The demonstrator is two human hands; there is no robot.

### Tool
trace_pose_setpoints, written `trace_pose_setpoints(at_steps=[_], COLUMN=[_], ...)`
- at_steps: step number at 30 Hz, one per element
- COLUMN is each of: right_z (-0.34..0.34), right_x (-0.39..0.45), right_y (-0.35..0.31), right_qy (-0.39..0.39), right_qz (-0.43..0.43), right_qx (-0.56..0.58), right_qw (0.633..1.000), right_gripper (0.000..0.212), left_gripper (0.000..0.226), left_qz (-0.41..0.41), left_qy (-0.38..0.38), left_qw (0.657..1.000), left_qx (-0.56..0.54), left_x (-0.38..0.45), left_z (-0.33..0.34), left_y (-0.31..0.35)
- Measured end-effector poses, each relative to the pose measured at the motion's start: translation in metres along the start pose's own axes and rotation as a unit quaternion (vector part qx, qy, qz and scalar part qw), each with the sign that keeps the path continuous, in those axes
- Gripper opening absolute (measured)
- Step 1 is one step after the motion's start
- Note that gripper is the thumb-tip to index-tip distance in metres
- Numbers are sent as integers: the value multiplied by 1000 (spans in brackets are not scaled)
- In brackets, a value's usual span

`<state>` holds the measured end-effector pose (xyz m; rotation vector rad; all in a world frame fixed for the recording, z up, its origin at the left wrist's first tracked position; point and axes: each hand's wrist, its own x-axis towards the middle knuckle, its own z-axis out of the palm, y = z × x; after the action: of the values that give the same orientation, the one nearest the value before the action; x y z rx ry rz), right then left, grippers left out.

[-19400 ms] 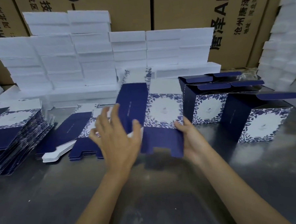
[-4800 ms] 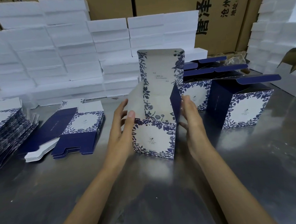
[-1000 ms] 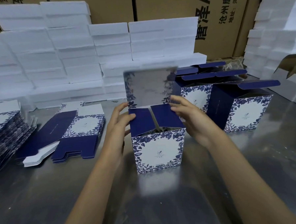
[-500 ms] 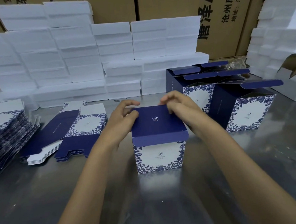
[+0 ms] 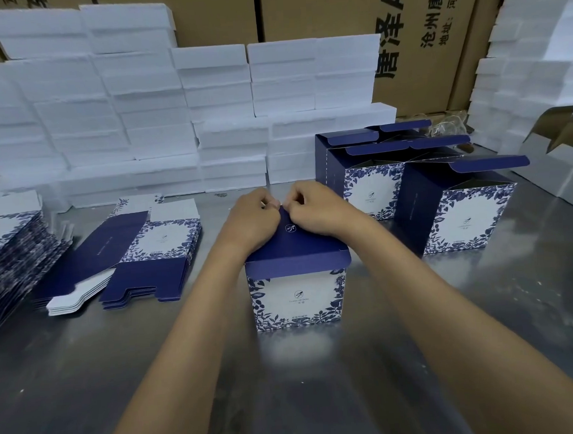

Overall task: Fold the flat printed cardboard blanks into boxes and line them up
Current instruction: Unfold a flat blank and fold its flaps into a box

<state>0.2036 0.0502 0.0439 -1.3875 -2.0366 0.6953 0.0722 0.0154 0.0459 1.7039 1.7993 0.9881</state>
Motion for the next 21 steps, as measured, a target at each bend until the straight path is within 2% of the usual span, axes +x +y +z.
trace_pose_setpoints(at_steps=[5, 11, 15, 18, 21], right_z=[-1, -3, -5, -5, -5], right_x=[-4, -10, -13, -15, -14], right_y=[-4, -4, -6, -6, -4], right_qy=[7, -5, -1, 19, 17], right_qz=[16, 24, 28, 45, 57], right_qx=[2, -28, -20, -54, -80], right_qw=[1000, 999, 999, 997, 995], right_gripper=[19, 10, 13, 18, 15], left_gripper=[16, 17, 20, 26, 23], left_qz=[-22, -27, -44, -66, -74], left_qy=[9, 20, 25, 35, 33], left_qw=[1000, 999, 999, 996, 996], left_qx=[-12, -4, -19, -39, -33], left_x=[-1, -4, -6, -7, -6], left_z=[0, 1, 0, 0, 0], left_y=[0, 1, 1, -2, 0])
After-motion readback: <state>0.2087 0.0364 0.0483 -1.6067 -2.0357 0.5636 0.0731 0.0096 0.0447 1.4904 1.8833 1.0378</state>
